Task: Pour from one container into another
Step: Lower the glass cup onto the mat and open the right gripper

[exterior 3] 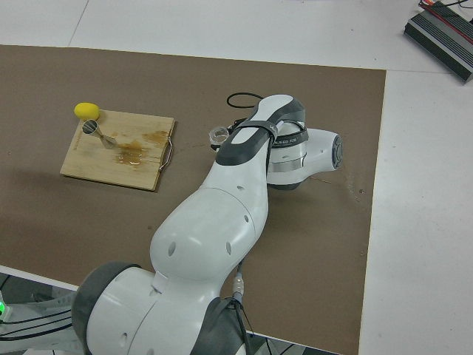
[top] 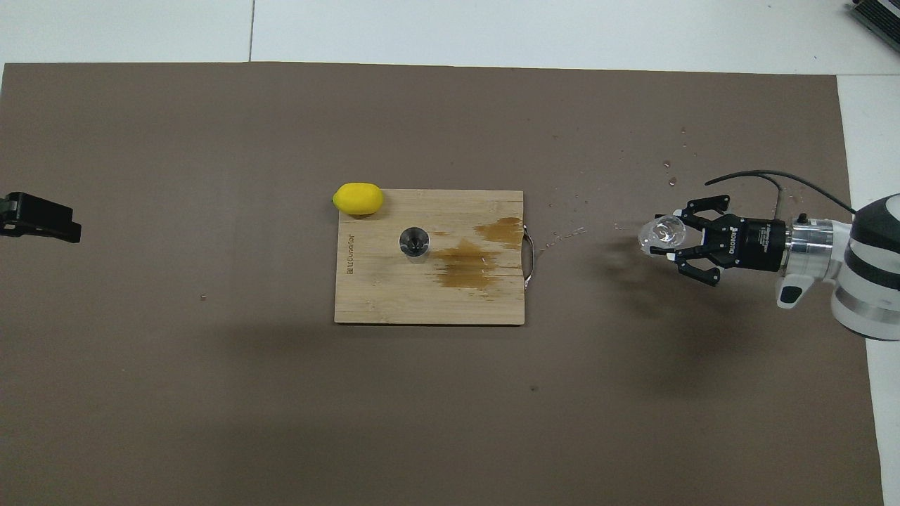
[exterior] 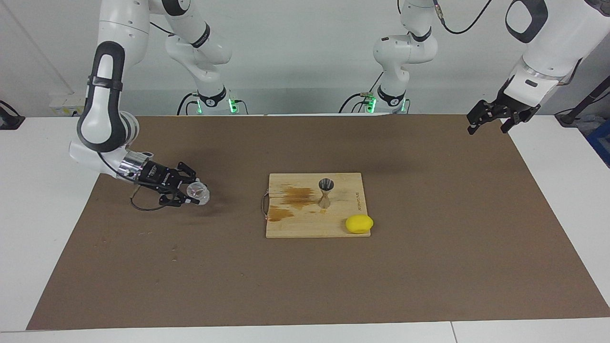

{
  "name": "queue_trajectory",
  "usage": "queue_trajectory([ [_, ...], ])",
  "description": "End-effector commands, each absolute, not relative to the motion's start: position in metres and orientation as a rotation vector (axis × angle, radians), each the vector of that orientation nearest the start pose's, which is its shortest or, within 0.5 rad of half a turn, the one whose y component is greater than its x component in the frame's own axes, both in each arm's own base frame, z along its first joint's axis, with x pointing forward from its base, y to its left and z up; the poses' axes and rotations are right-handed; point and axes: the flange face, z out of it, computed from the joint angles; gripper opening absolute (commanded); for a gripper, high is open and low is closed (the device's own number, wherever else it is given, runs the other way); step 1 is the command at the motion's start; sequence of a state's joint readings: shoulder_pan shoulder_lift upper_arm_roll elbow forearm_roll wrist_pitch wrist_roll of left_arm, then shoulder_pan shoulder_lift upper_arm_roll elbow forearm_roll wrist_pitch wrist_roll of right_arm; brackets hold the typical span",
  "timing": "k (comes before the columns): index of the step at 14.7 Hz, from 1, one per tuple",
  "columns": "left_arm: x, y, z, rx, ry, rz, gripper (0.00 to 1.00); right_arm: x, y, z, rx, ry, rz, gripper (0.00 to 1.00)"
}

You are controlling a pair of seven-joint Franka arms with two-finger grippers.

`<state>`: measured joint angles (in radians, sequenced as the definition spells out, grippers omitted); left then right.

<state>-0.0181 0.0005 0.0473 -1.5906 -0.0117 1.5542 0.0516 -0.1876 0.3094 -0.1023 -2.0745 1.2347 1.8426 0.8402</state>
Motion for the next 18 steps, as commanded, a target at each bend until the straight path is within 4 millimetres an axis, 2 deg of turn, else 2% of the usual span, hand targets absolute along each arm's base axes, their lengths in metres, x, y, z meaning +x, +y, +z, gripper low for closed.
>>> queue_trajectory([
  [1,0.546,0.018,0.62,-3.141,0.019,0.068,1.0,0.552,-0.11,0.267,-1.251,1.713,0.841,0.0],
  [4,0.546,0.017,0.62,-3.141,0.019,0.065,1.0,0.546,-0.134,0.248,-1.203,1.769,0.826,0.0],
  [7,0.546,0.017,0.62,-3.141,0.022,0.068,1.0,0.546,-0.138,0.24,-1.217,1.781,0.79,0.0],
  [11,0.546,0.017,0.62,-3.141,0.022,0.065,1.0,0.546,-0.131,0.235,-1.289,1.745,0.739,0.0],
  [15,0.546,0.017,0.62,-3.141,0.022,0.065,1.0,0.544,-0.118,0.236,-1.333,1.684,0.783,0.0],
  [18,0.546,0.015,0.621,-3.141,0.026,0.06,1.0,0.537,-0.119,0.232,-1.355,1.687,0.806,0.0],
])
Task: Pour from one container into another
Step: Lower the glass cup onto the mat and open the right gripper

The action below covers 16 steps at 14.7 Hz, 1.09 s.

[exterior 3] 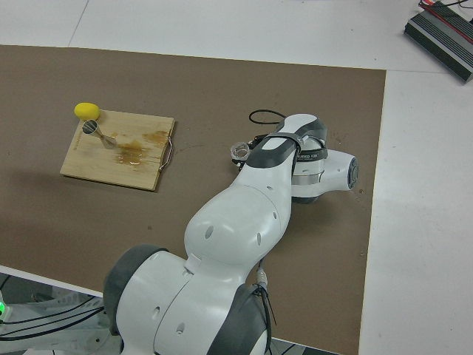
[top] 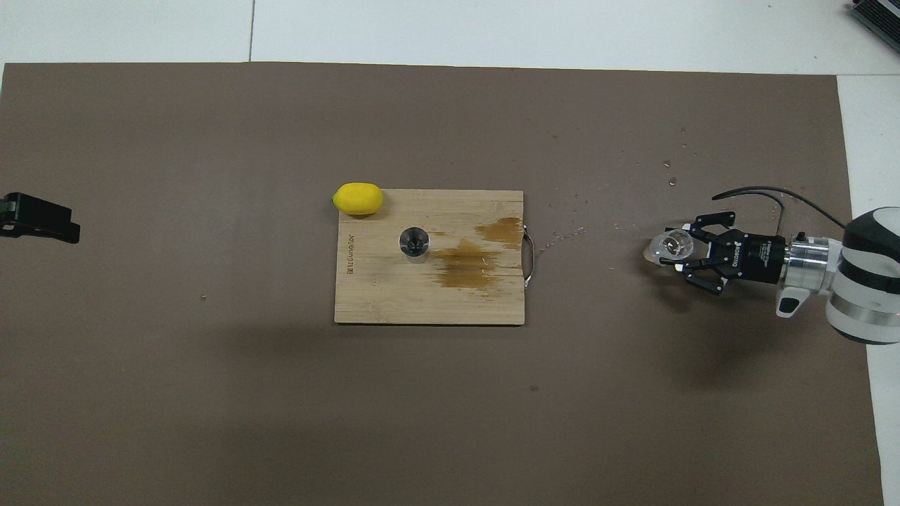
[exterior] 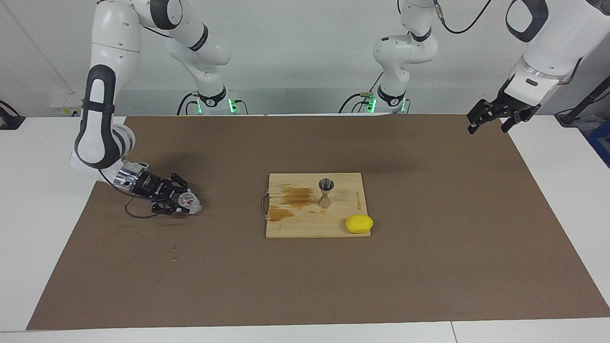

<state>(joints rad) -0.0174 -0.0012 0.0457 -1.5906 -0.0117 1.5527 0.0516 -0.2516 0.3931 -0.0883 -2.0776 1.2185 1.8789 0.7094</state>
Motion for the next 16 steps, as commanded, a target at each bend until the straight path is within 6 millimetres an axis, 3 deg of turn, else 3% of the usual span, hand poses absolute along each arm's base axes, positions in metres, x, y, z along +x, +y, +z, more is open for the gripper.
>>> queue_trajectory([
  [1,0.5461,0.0145,0.6205,-3.141,0.026,0.06,1.0,0.5356,-0.1181,0.2324,-1.357,1.68,0.814,0.0],
  [10,0.546,0.0154,0.6204,-3.141,0.026,0.063,1.0,0.5318,-0.1129,0.2245,-1.401,1.659,0.809,0.01],
  [11,0.546,0.0154,0.6204,-3.141,0.026,0.063,1.0,0.532,-0.1121,0.2245,-1.404,1.656,0.809,0.24],
  [13,0.5465,0.0154,0.6208,-3.141,0.024,0.056,1.0,0.531,-0.1125,0.2238,-1.436,1.643,0.801,0.54],
  [16,0.5463,0.0145,0.6207,-3.141,0.027,0.058,1.0,0.5308,-0.1121,0.2239,-1.443,1.633,0.799,0.61],
])
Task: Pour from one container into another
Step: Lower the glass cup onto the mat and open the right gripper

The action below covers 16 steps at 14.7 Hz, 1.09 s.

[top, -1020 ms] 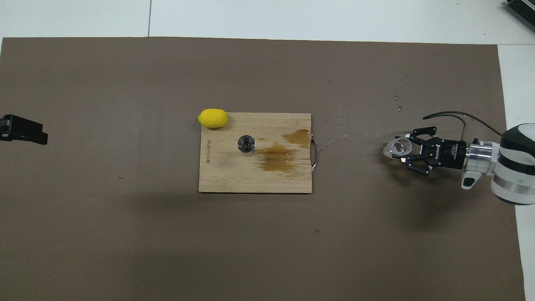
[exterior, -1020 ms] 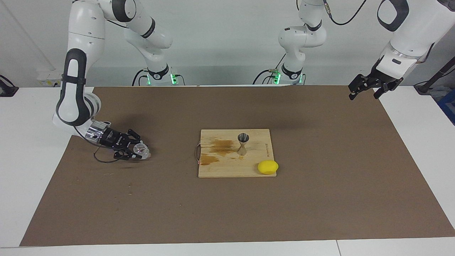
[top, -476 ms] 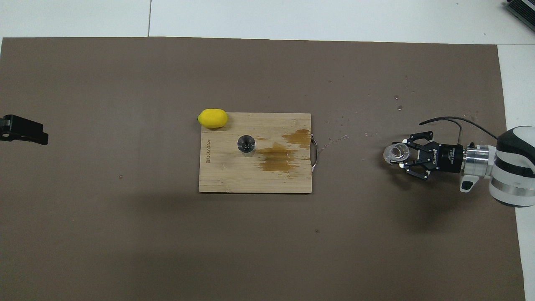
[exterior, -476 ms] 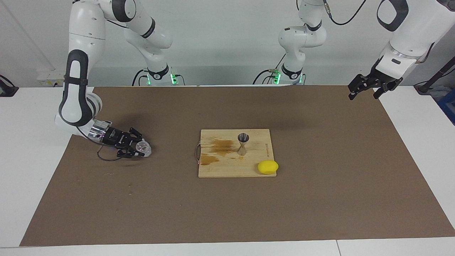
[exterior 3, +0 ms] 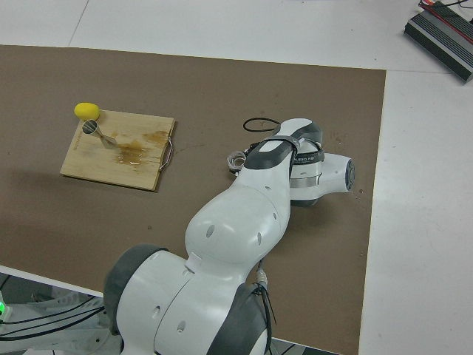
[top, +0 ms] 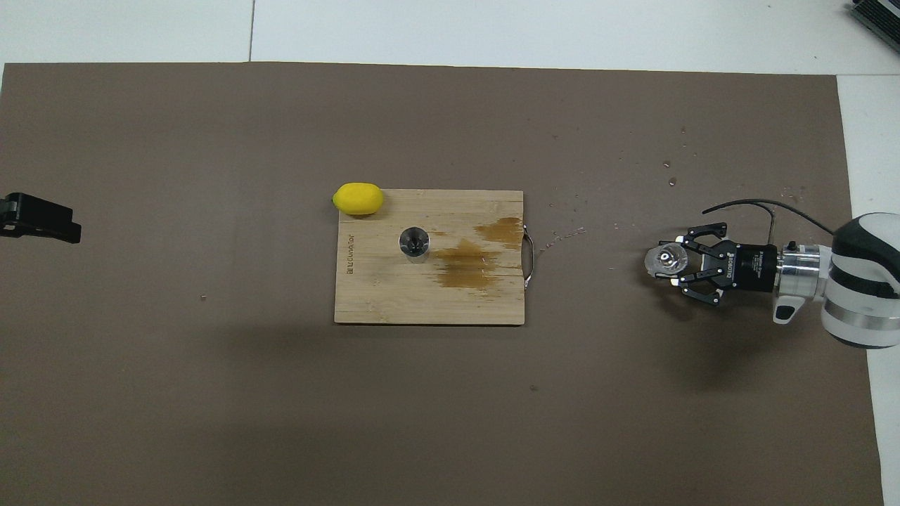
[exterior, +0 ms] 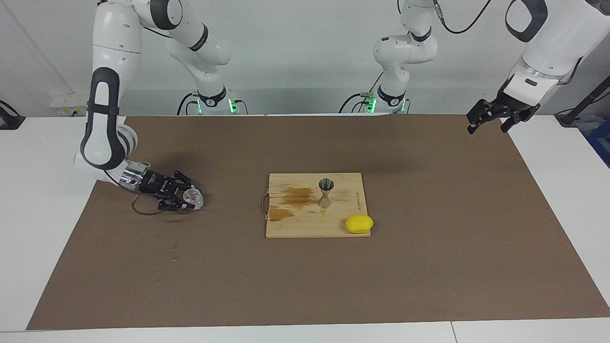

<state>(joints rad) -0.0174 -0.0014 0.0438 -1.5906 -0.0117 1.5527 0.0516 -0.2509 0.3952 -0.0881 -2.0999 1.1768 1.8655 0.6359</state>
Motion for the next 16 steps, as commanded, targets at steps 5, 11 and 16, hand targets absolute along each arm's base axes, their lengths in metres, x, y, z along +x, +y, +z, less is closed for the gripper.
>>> queue_trajectory([
  [5,0.546,0.015,0.621,-3.141,0.022,0.063,1.0,0.531,-0.11,0.225,-1.443,1.622,0.811,0.7],
  [11,0.543,0.016,0.626,-3.143,0.014,0.048,1.0,0.539,-0.105,0.264,-1.465,1.577,0.783,0.9],
  [16,0.544,0.012,0.628,-3.142,0.034,0.029,1.0,0.542,-0.092,0.332,-1.542,1.588,0.738,0.99],
])
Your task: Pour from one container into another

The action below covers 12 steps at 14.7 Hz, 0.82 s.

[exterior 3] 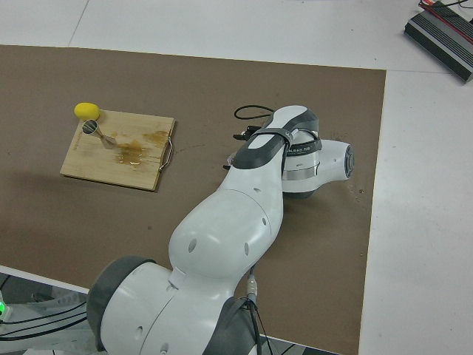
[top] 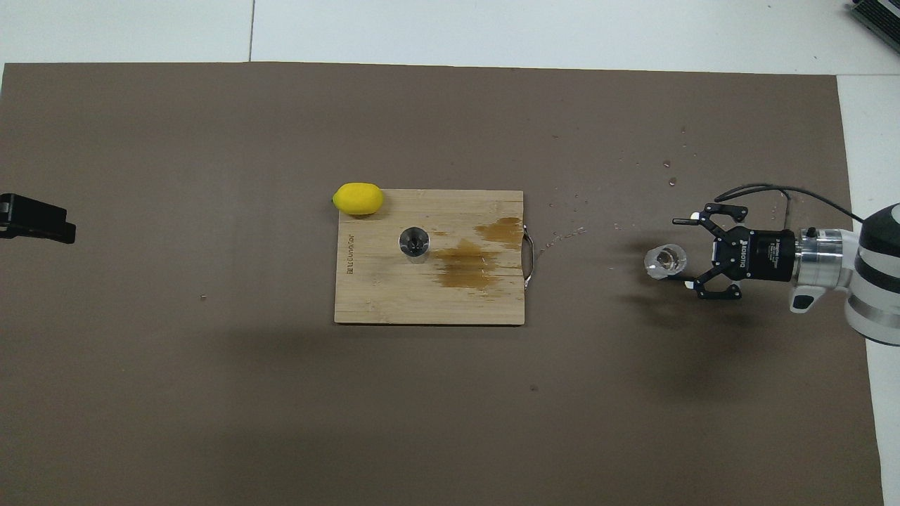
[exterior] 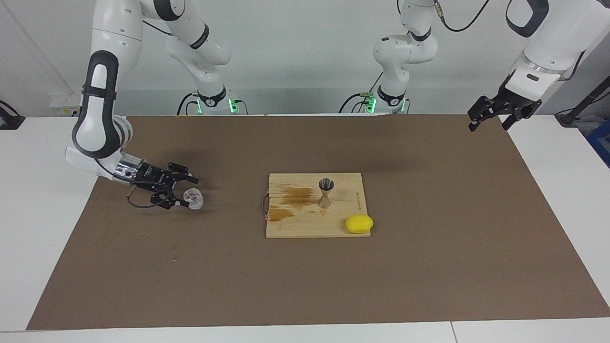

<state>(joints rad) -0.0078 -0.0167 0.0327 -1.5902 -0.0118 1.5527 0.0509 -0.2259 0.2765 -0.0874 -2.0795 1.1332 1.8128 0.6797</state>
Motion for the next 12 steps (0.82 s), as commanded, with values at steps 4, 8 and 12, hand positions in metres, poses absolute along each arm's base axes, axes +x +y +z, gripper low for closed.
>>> queue_trajectory([
  [4,0.544,0.01,0.629,-3.141,0.039,0.027,1.0,0.555,-0.073,0.402,-1.894,1.523,0.596,1.0],
  [8,0.546,0.01,0.628,-3.141,0.041,0.026,1.0,0.562,-0.036,0.464,-2.307,1.371,0.391,1.0],
  [12,0.547,0.007,0.627,-3.14,0.048,0.024,1.0,0.564,-0.01,0.5,-2.61,1.165,0.217,1.0],
])
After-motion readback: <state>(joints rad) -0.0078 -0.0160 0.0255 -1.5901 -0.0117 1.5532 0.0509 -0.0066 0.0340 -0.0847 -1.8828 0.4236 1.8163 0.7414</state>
